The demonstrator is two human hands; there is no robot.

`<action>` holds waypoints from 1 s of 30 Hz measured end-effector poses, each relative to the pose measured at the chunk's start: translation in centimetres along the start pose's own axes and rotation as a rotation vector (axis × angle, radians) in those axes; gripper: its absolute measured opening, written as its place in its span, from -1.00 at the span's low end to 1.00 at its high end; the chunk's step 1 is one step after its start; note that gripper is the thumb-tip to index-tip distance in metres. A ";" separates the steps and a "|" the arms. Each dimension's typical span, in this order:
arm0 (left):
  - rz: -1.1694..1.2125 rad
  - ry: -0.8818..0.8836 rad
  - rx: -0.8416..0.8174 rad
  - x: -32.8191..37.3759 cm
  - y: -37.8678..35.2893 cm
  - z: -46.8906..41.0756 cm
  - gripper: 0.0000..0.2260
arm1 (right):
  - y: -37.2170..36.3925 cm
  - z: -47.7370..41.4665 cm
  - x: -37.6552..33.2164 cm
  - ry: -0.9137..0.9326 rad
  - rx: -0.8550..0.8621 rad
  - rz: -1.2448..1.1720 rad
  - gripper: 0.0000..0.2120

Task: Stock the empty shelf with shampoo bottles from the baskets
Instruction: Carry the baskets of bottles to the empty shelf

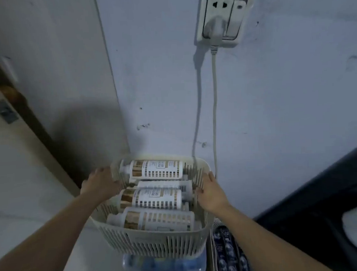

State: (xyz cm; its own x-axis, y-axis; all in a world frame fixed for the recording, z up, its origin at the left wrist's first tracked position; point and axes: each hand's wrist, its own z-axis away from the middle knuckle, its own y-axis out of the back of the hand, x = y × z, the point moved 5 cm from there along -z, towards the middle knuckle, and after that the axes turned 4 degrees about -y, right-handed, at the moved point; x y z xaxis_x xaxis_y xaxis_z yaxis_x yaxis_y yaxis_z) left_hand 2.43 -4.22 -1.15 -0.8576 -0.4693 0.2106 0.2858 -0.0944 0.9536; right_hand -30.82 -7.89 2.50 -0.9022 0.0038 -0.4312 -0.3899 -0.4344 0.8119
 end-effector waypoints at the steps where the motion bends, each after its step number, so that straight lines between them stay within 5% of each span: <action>1: 0.004 0.040 -0.031 -0.5 -0.3 -0.6 -0.56 | 0.0 -0.2 -0.1 -0.027 0.037 -0.016 -0.41; 6: 0.128 0.056 -0.152 -2.2 -3.0 -2.9 -0.64 | -0.7 -1.2 0.0 -0.197 0.125 -0.074 -0.55; 17: 0.398 0.047 0.028 -3.0 -3.5 -3.7 -0.86 | -1.6 -3.9 2.7 -0.366 0.291 -0.209 -0.79; 30: 0.589 0.083 0.101 -2.5 -1.7 0.0 -0.69 | -1.5 -2.2 4.1 -0.387 0.410 -0.667 -0.66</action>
State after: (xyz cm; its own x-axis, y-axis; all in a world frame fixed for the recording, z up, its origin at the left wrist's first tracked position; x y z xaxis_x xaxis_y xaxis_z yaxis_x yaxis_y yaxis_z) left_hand 4.12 -2.87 -3.29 -0.5302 -0.4843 0.6960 0.6570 0.2842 0.6983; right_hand -33.47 -9.17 -1.37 -0.4325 0.4795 -0.7636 -0.8275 0.1253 0.5473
